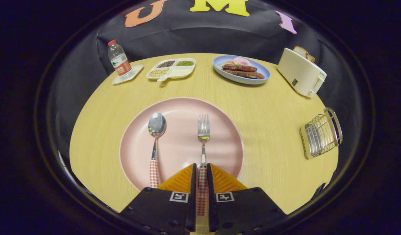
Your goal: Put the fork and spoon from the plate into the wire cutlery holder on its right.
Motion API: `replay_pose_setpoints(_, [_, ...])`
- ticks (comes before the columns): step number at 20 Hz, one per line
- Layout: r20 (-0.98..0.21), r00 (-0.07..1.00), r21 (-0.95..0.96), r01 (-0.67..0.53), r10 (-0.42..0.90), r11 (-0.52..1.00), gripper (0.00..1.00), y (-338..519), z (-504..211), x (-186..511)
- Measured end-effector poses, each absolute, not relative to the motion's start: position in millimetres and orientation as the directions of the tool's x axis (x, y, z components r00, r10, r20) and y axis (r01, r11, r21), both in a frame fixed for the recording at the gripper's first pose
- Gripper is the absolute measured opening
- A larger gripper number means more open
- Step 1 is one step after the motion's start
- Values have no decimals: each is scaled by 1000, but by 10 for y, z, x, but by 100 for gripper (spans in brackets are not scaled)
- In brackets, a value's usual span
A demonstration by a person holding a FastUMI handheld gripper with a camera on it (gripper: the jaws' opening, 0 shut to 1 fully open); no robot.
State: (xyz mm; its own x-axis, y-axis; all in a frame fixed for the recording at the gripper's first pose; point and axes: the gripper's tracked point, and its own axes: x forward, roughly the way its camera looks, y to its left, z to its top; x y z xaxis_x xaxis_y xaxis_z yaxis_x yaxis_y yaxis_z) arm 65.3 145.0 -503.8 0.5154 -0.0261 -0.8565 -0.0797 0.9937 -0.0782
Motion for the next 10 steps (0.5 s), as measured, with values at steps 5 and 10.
replay_pose_setpoints(5, [-856, 515, -95, -79, -42, 992, 3, 1441, -4971, 655])
replay_pose_setpoints(10, [-833, 553, -81, -102, -11, 992, 3, 1371, -4542, 643])
